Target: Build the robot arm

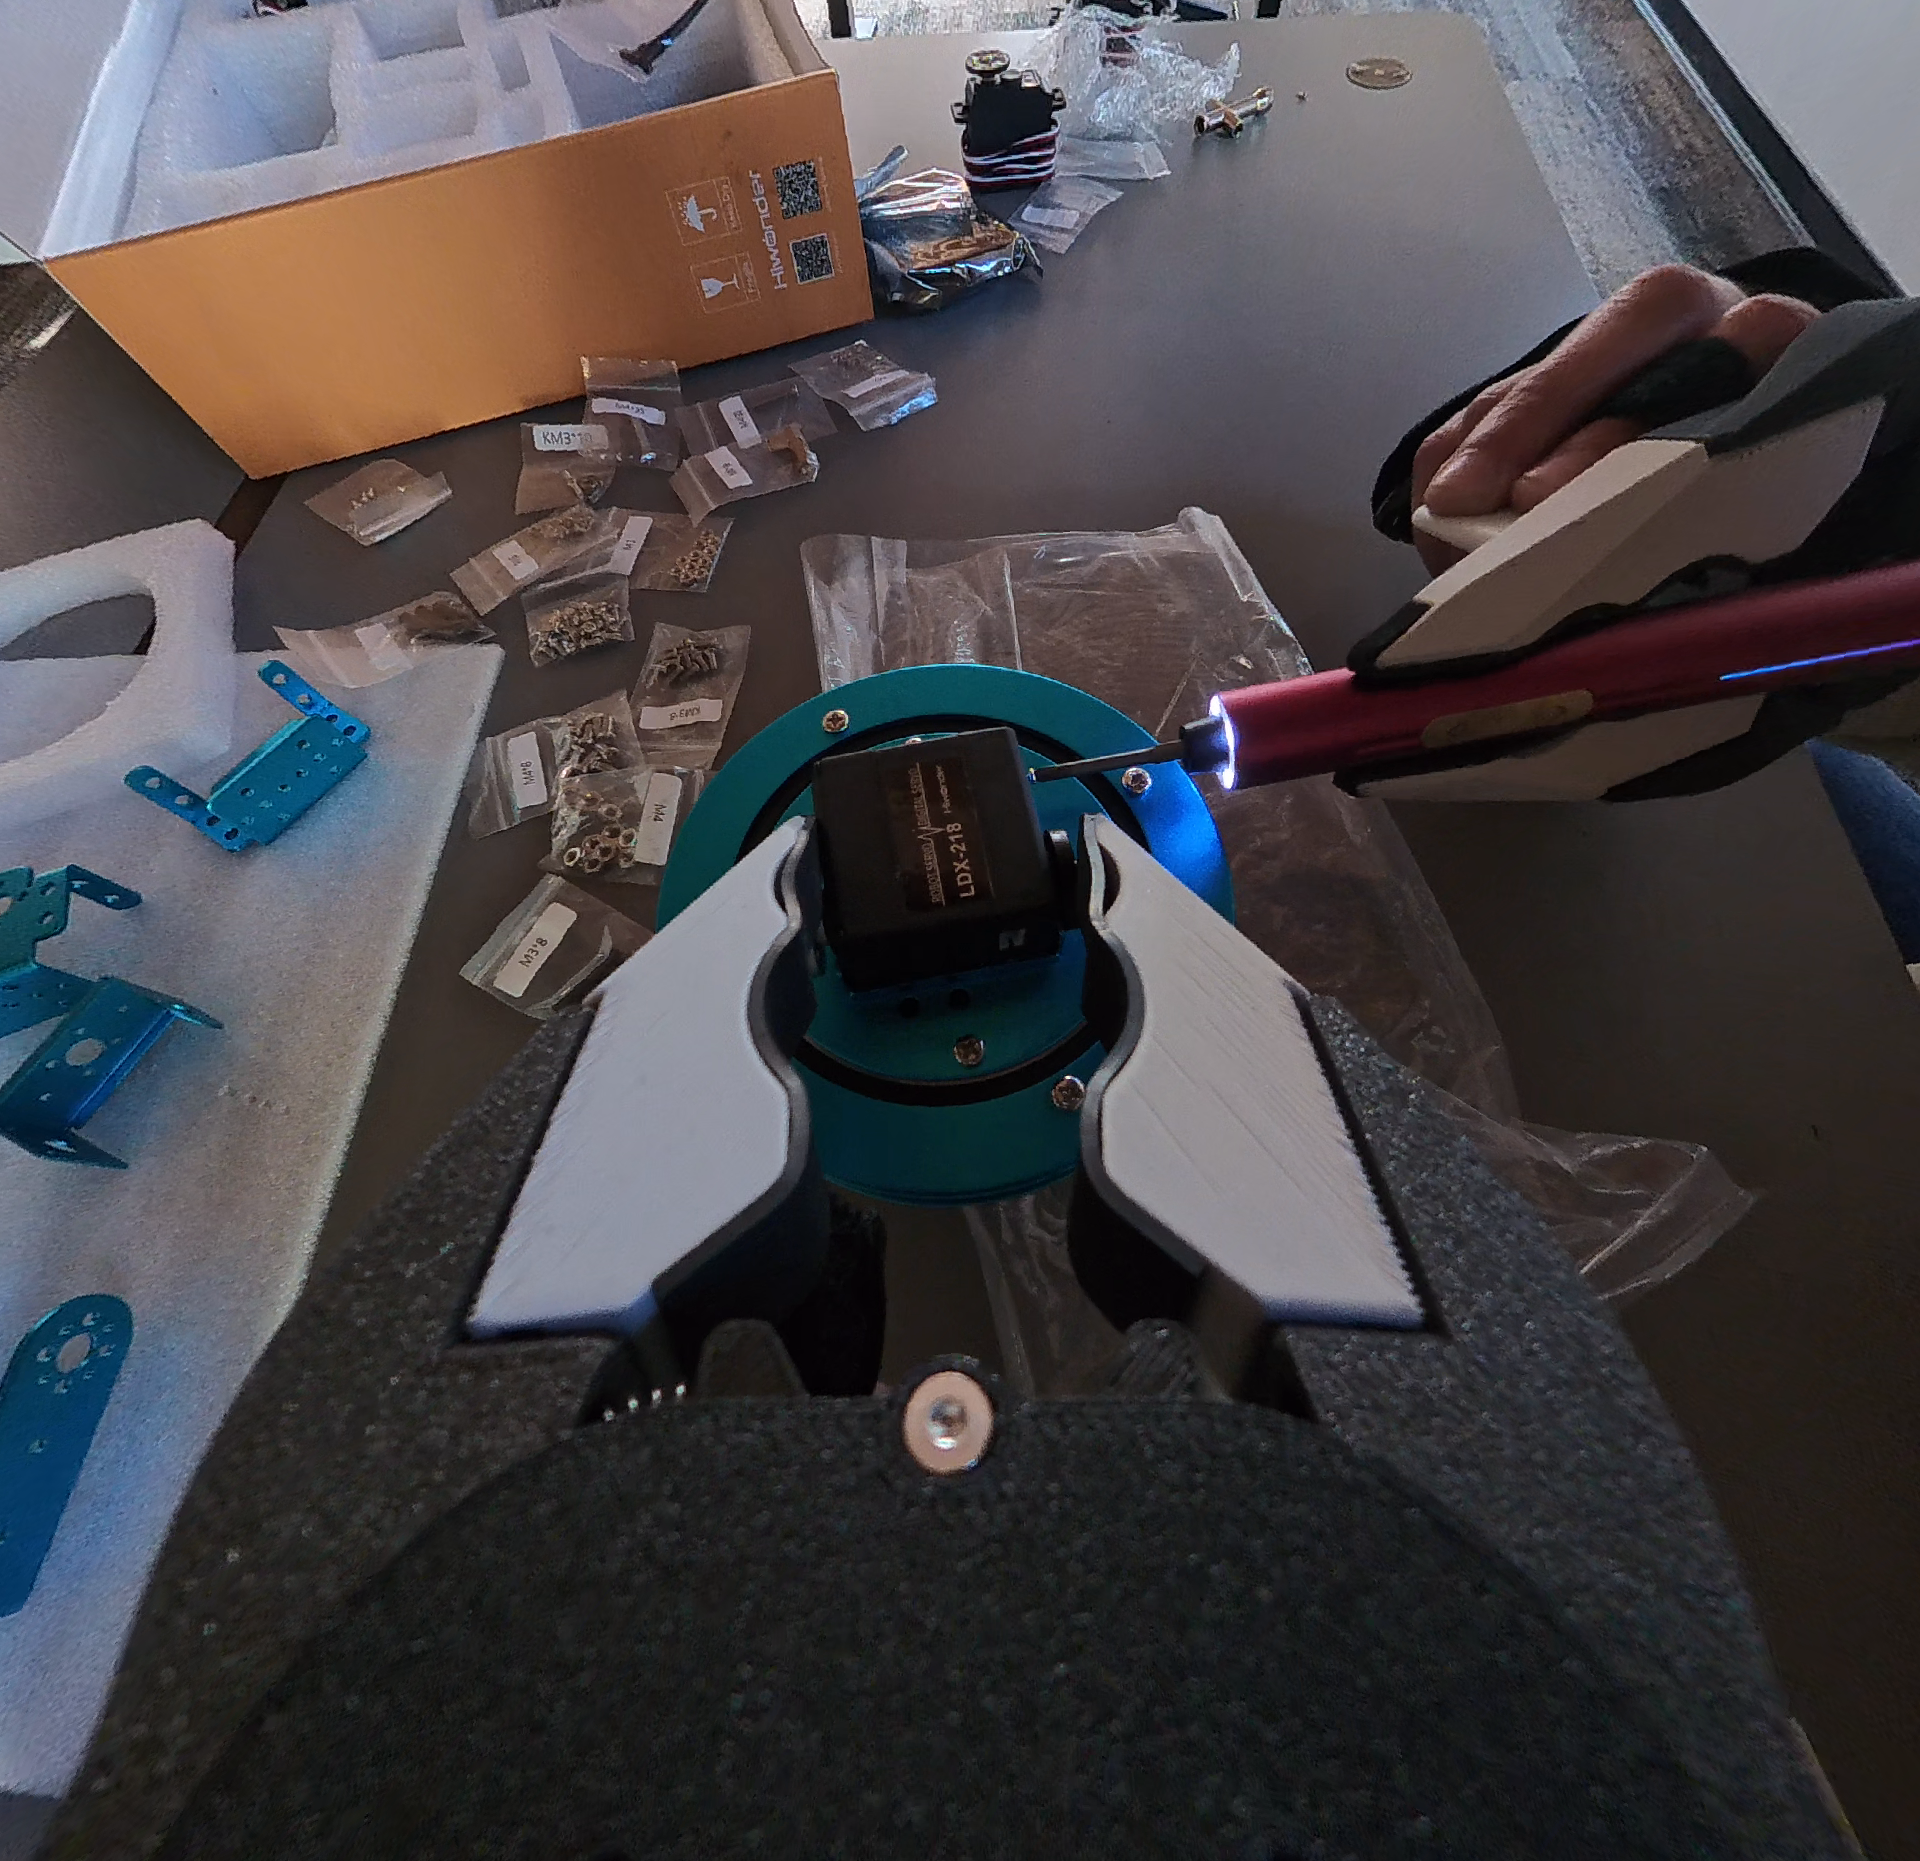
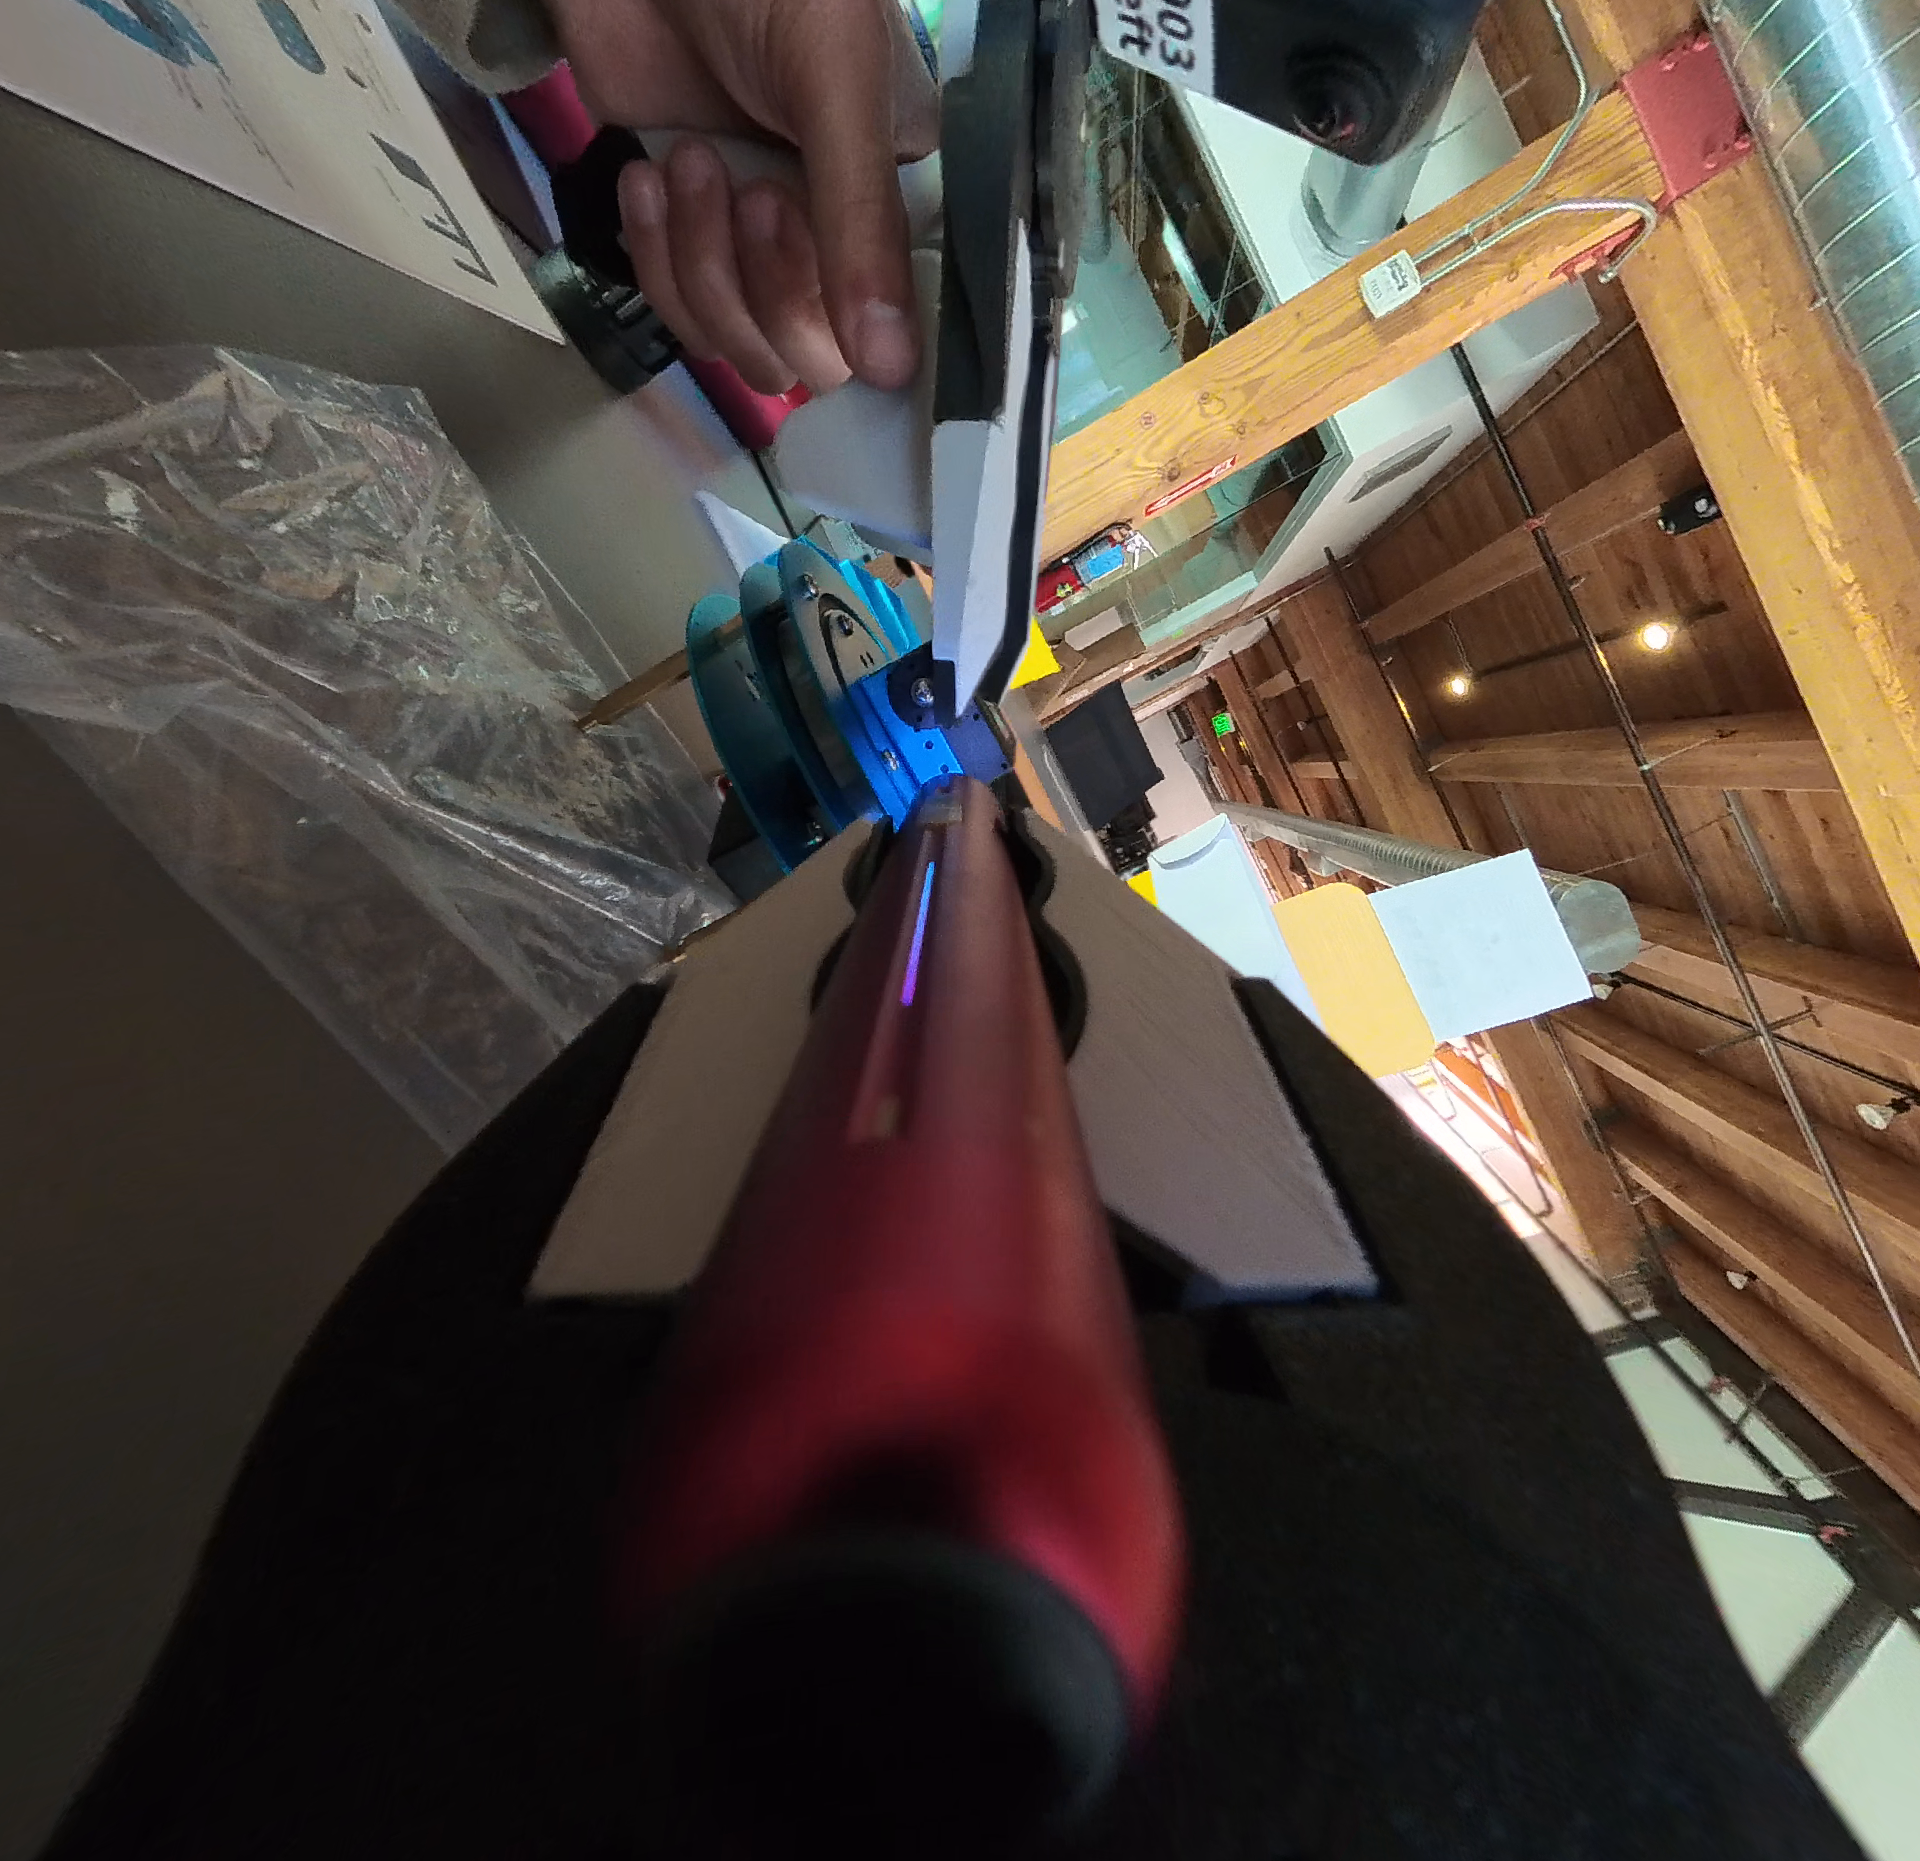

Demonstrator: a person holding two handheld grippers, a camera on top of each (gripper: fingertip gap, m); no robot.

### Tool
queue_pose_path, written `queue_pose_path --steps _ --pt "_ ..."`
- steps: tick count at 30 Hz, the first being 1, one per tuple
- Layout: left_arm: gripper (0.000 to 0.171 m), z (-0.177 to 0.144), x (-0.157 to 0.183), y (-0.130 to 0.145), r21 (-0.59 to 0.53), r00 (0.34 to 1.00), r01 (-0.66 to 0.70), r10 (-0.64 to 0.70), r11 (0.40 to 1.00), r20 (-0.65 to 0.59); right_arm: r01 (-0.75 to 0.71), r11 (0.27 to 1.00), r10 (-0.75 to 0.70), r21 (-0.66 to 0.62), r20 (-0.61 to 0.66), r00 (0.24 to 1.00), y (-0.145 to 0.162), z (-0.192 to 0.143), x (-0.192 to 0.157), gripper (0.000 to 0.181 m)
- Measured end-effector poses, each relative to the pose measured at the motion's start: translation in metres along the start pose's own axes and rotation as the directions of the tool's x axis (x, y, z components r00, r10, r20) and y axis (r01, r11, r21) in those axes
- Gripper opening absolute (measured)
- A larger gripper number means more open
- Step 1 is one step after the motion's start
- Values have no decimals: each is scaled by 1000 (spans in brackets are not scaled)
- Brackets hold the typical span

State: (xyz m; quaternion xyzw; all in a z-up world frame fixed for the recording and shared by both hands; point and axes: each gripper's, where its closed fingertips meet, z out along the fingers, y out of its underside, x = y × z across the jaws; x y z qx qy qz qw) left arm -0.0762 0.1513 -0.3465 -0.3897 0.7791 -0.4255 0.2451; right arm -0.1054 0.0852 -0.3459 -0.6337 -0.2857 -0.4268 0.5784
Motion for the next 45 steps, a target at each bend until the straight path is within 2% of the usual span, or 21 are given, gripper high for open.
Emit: queue_pose_path --steps 10,15,18,21,24,28,30,32,34,36,39,40,41,42,43,45 --pt "51 1 1 1 13 1000 -5 5 1000 13 -42 999 42 -1 10 999 2 0 2 19" --pt "67 -16 5 -6 28 998 50 -51 998 29 -44 999 44 -8 12 999 3 1 2 19" --pt "64 -38 24 -22 124 987 153 -158 980 32 -33 999 33 -6 9 999 3 1 1 19" --pt "57 -42 67 -30 213 934 356 -341 910 -105 -30 1000 30 2 9 1000 2 1 1 19" --pt "58 -34 77 -20 206 921 388 -381 898 -77 -26 1000 26 11 6 1000 2 1 1 19" --pt "57 -16 83 -4 111 917 398 -396 911 -38 -50 999 50 20 11 999 2 2 2 19" --pt "53 -4 96 -6 104 865 500 -488 860 -121 -70 997 70 19 17 997 4 3 2 19" --pt "52 5 103 -10 130 779 622 -593 772 -201 -76 997 76 14 19 997 5 3 2 19" --pt "45 8 102 -14 199 702 711 -667 674 -249 -69 998 69 12 19 997 6 3 1 19" --pt "33 4 98 -16 293 687 726 -682 623 -252 -60 998 60 9 16 998 6 5 1 19" --pt "32 0 100 -13 375 778 617 -609 692 -155 -66 998 66 8 18 998 7 6 1 19" --pt "24 -2 101 -15 404 807 572 -578 714 -120 -68 998 68 8 18 998 7 6 1 18" --pt "7 -2 99 -16 429 830 524 -553 735 -67 -64 998 64 6 17 998 7 6 1 18" --pt "0 -2 95 -17 439 844 483 -536 757 -5 -58 998 58 5 14 998 7 6 1 19" --pt "0 0 91 -16 434 850 455 -524 778 49 -53 999 53 3 13 999 7 7 1 19" --pt "0 5 90 -17 420 859 433 -507 798 76 -51 999 51 0 11 999 6 8 0 19"
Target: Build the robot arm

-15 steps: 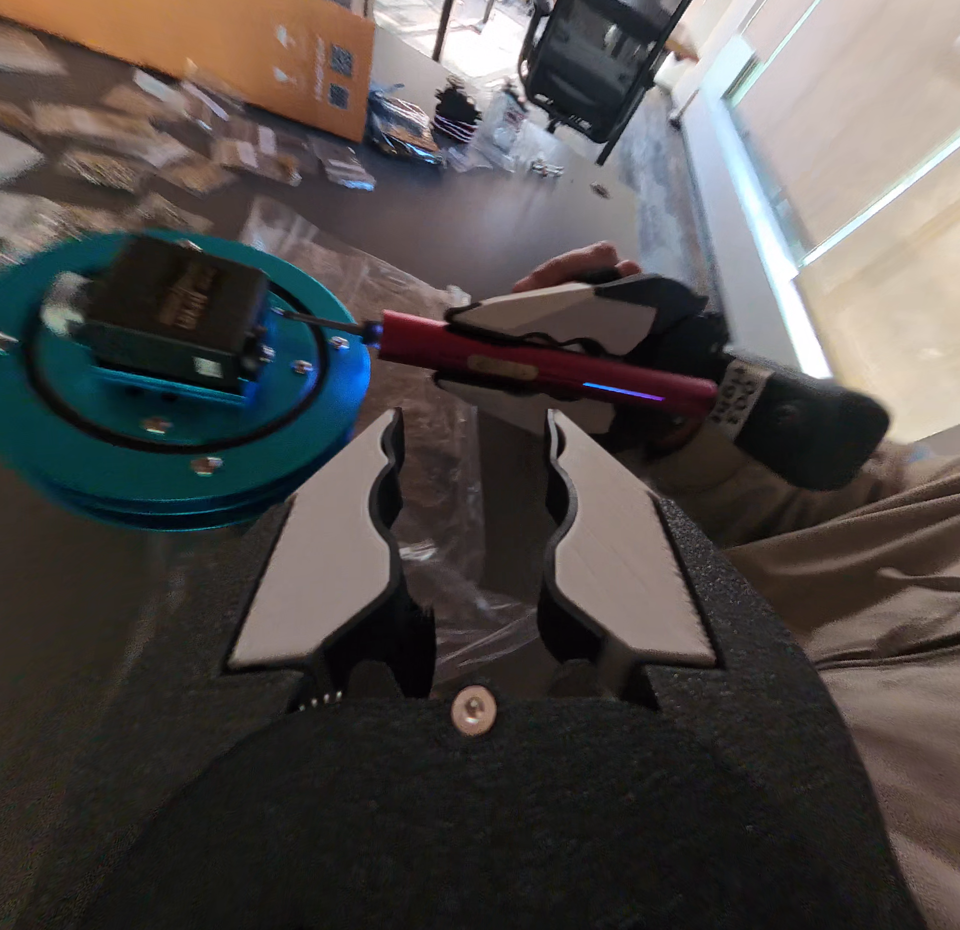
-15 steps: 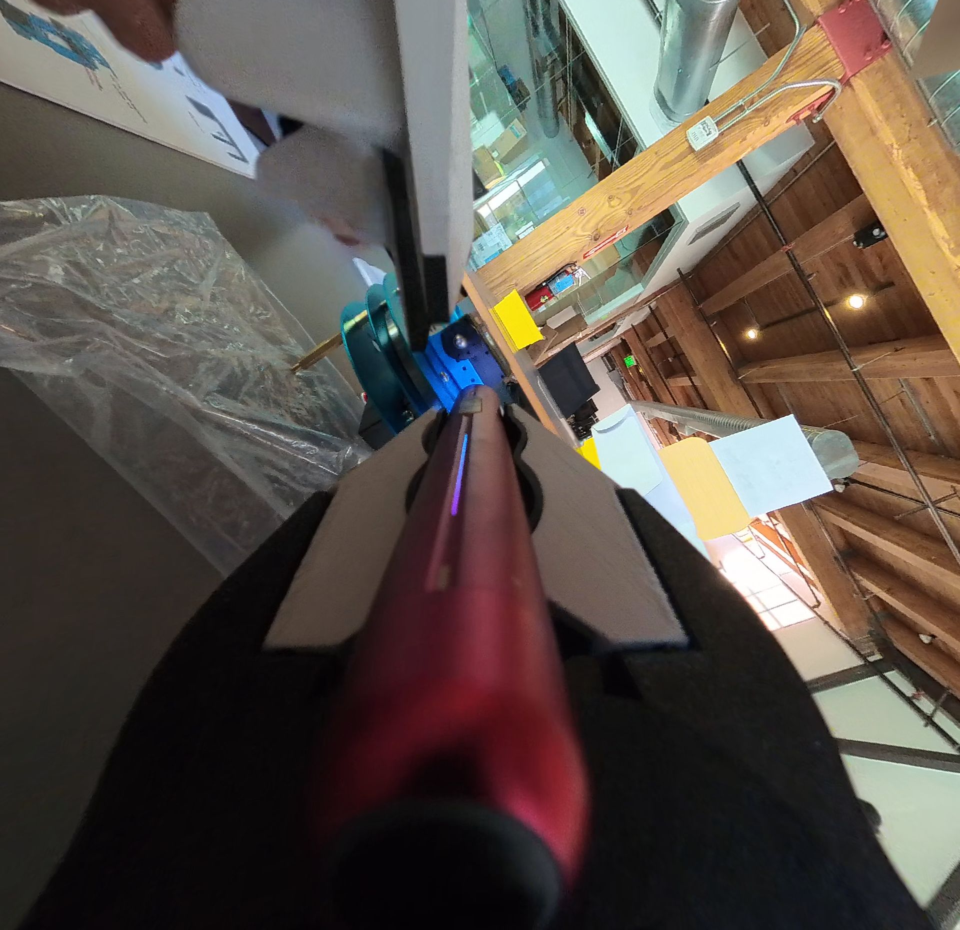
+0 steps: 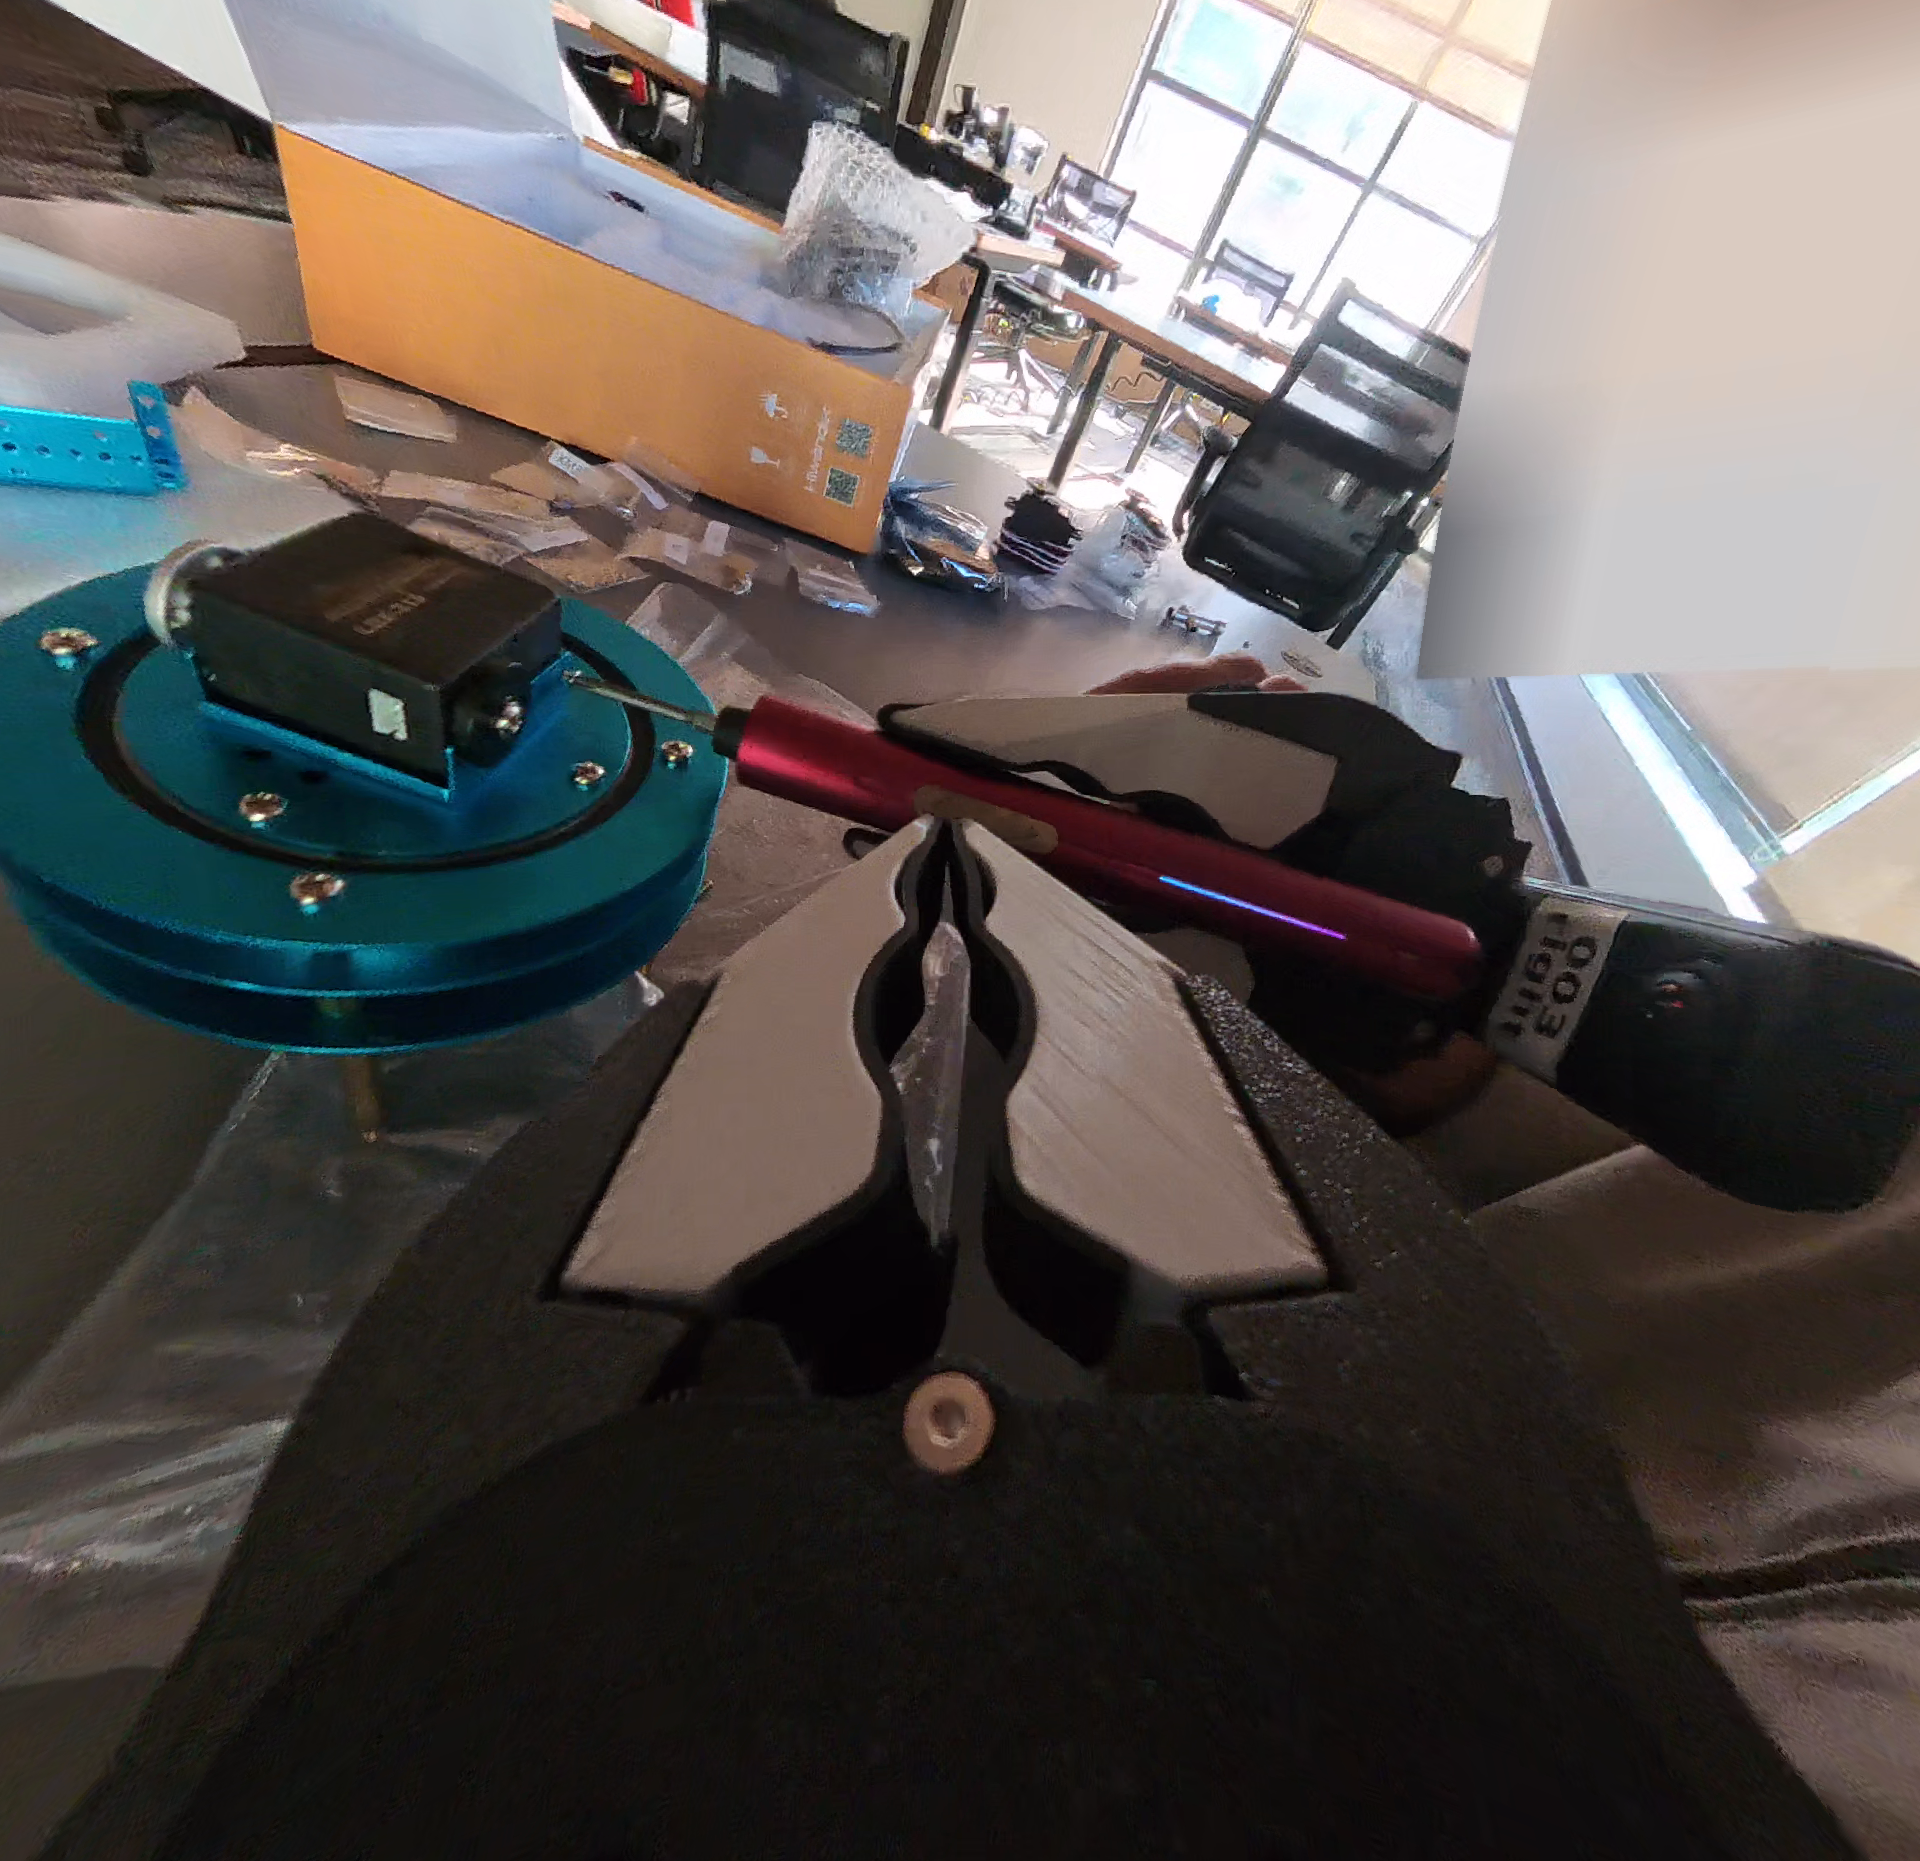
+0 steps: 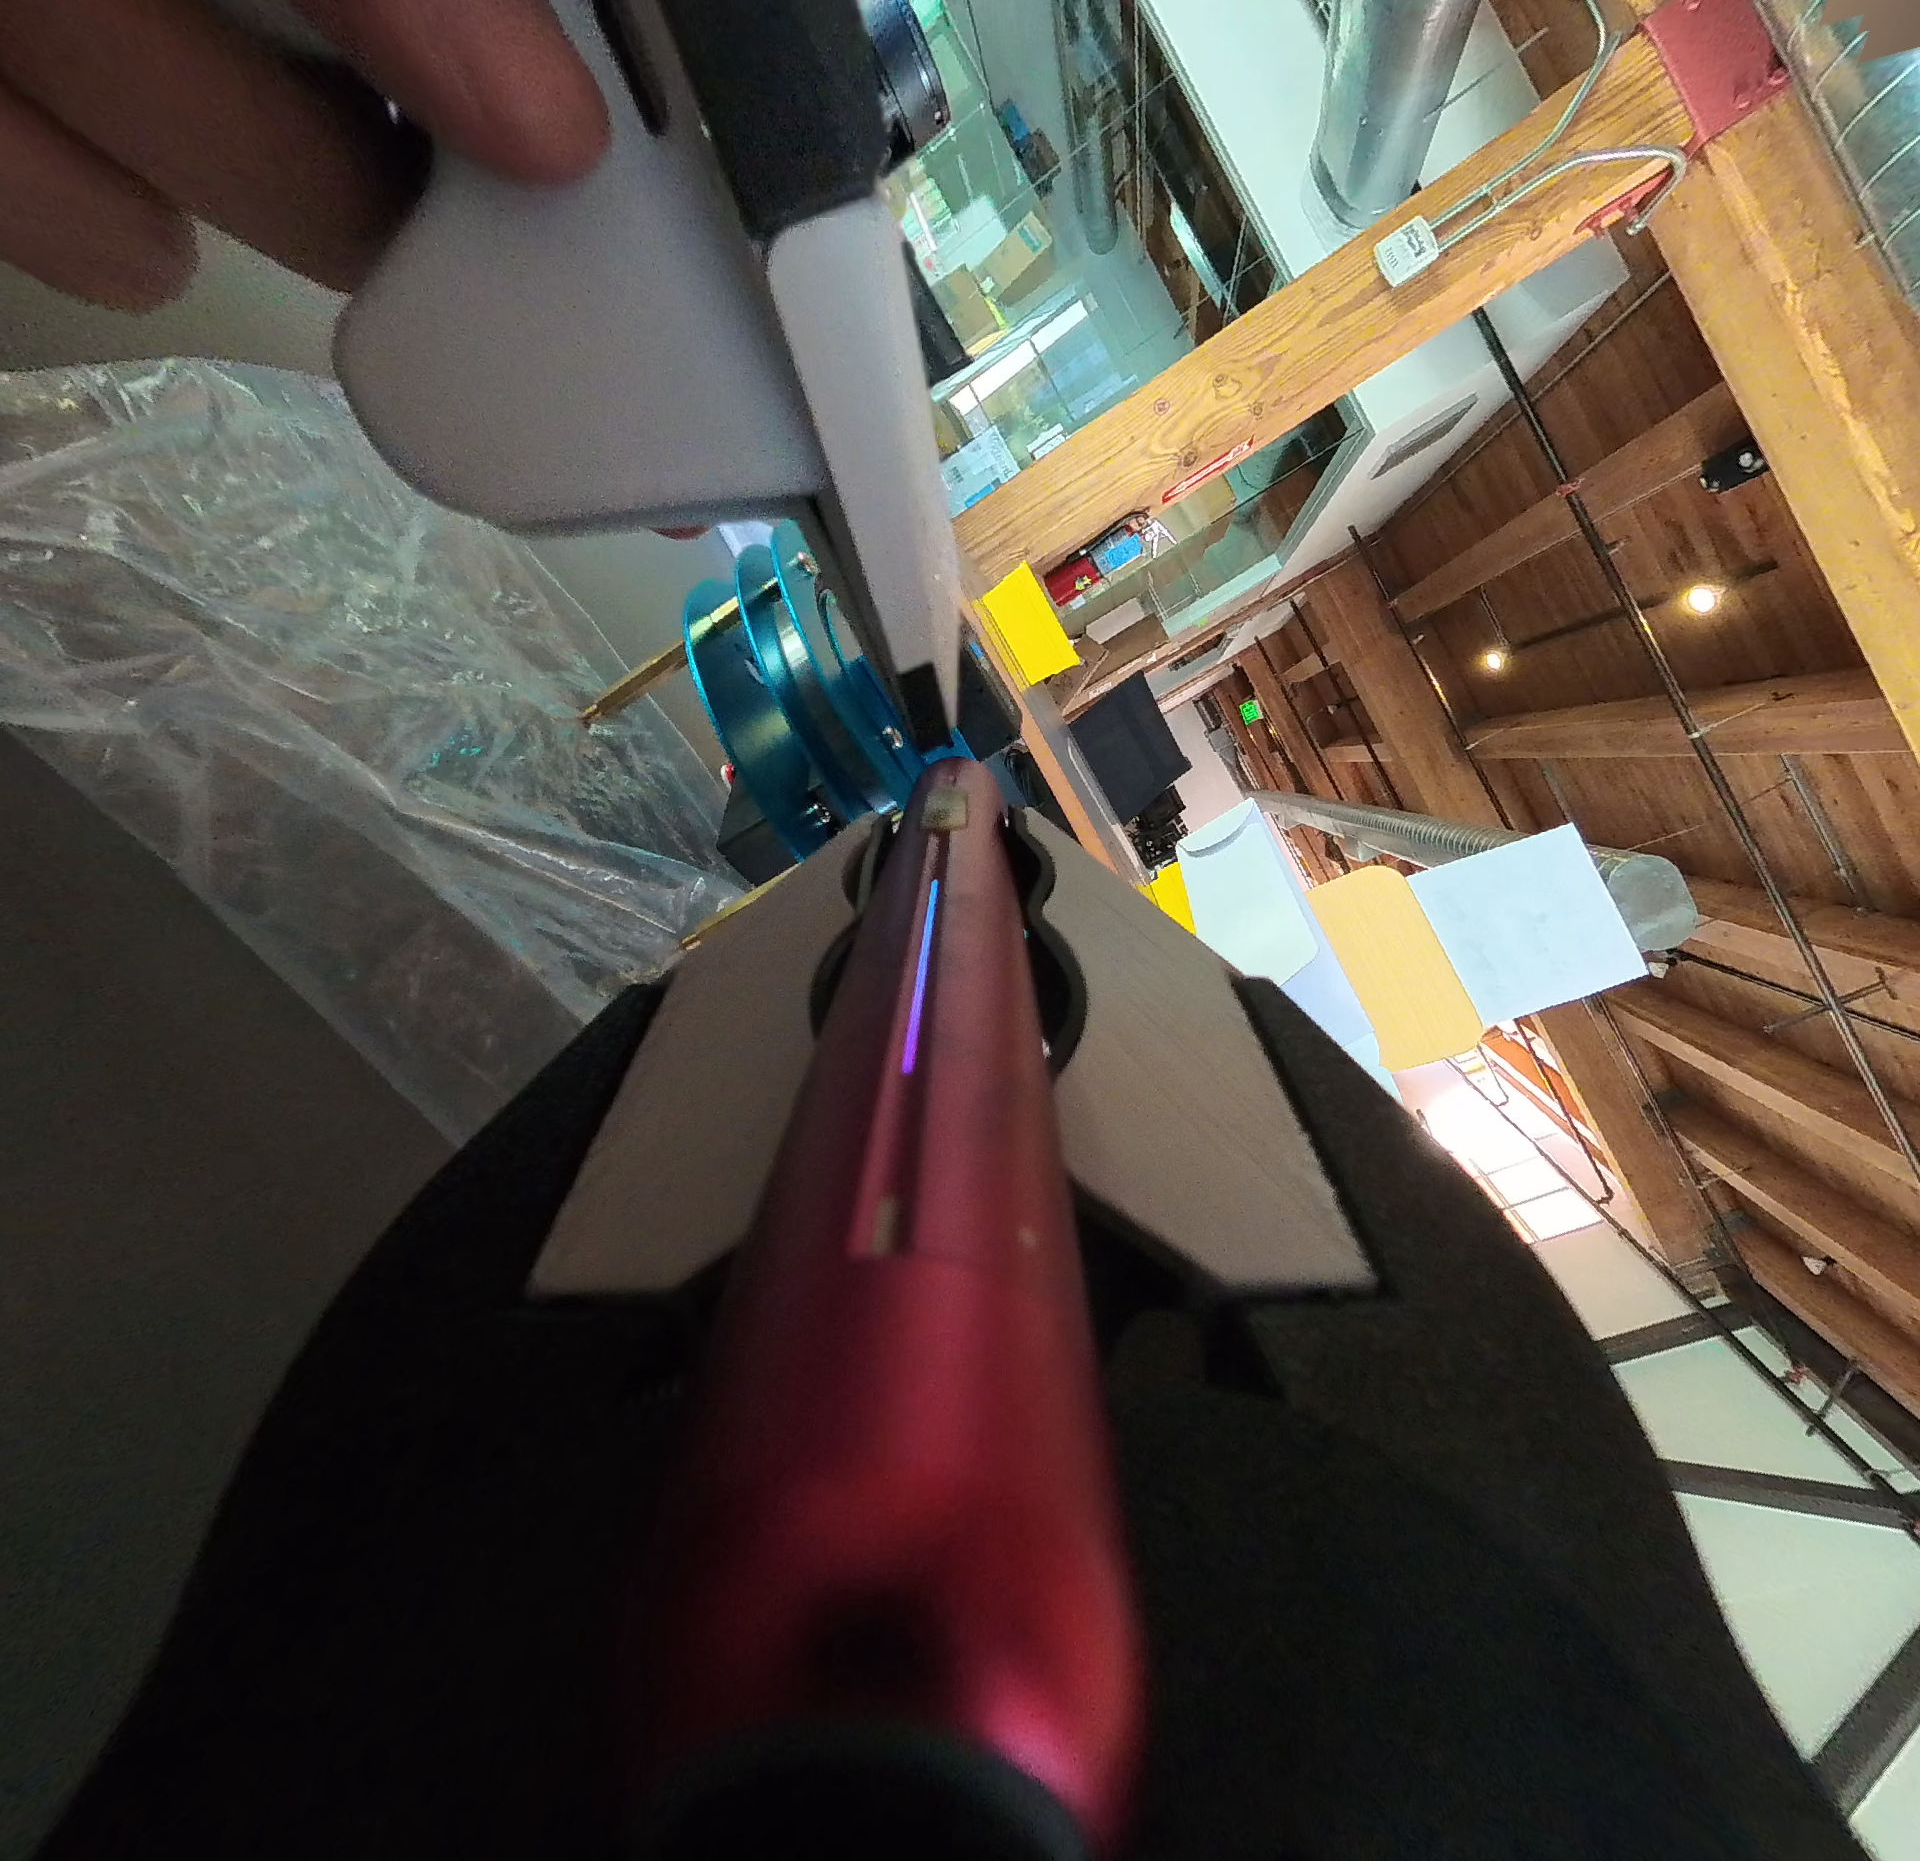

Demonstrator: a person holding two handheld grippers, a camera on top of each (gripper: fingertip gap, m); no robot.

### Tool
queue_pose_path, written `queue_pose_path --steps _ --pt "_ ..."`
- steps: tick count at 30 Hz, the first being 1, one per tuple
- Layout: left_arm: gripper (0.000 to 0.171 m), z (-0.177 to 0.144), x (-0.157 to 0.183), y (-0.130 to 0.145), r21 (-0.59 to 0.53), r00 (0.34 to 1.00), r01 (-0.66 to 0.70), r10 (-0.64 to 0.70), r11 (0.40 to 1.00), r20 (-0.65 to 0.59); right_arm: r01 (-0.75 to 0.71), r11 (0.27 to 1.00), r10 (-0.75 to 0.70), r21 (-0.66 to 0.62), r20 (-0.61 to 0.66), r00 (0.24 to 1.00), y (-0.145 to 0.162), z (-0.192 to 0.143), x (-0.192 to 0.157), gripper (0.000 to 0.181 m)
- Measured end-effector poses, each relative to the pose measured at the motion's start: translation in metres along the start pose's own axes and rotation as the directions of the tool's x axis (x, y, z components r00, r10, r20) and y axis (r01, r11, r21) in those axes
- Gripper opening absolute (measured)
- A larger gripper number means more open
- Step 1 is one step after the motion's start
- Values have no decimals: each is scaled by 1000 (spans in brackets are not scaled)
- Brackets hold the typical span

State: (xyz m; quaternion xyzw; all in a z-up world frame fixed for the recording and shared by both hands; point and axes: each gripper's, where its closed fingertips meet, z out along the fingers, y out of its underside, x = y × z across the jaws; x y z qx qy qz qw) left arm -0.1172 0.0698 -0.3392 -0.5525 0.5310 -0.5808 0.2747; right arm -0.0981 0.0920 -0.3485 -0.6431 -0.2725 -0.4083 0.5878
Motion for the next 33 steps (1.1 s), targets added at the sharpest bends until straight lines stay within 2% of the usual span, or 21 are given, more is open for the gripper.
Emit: queue_pose_path --steps 3,5,7,10,11,14,16,19,20,25,33 --pt "0 -1 -12 -8 2 997 -49 49 999 61 -5 1000 5 2 2 1000 0 1 0 19" --pt "2 -11 -31 -25 -4 977 -167 166 986 130 -19 1000 19 4 6 1000 0 1 1 19" --pt "30 -20 -49 -42 -58 959 -237 243 970 143 -32 999 32 5 9 999 1 3 1 19" --pt "81 -19 -72 -40 -230 970 -215 236 949 67 -35 999 35 5 10 999 1 5 2 19" --pt "84 -17 -81 -41 -258 966 -230 253 938 58 -36 999 36 5 10 999 1 5 2 19" --pt "81 -2 -103 -41 -280 956 -274 293 920 29 -43 999 43 6 11 999 1 6 2 19" --pt "77 6 -104 -39 -276 960 -275 279 921 -28 -57 998 57 9 15 998 1 6 3 19" --pt "58 12 -104 -32 -291 941 -337 332 896 -68 -84 996 84 12 21 996 2 7 4 19" --pt "56 12 -105 -31 -291 932 -359 355 887 -69 -96 995 96 14 25 995 2 7 4 19" --pt "57 10 -104 -30 -301 926 -373 374 877 -57 -147 989 146 24 41 988 2 7 5 18" --pt "55 10 -102 -30 -273 935 -348 354 897 -30 -183 982 181 40 51 982 2 5 7 19"
